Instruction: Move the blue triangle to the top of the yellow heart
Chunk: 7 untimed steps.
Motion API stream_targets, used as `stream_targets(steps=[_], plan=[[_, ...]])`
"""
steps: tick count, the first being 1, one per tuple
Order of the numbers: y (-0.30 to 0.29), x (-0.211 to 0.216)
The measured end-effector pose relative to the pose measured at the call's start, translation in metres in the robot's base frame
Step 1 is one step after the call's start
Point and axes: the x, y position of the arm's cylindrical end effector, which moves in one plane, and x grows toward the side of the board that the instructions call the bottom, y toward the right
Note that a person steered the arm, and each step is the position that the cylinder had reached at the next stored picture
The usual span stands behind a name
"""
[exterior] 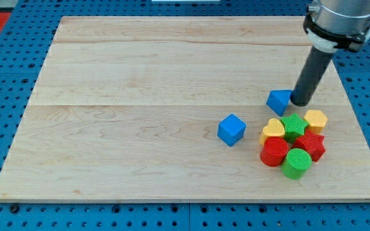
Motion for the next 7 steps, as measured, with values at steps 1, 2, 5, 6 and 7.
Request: stream_targets(steps=[1, 2, 5, 6, 7], plan=[[-0.011, -0.019], [-0.072, -0.006], [-0.069, 0.024], [-0.011, -0.002], [0.06, -0.005]])
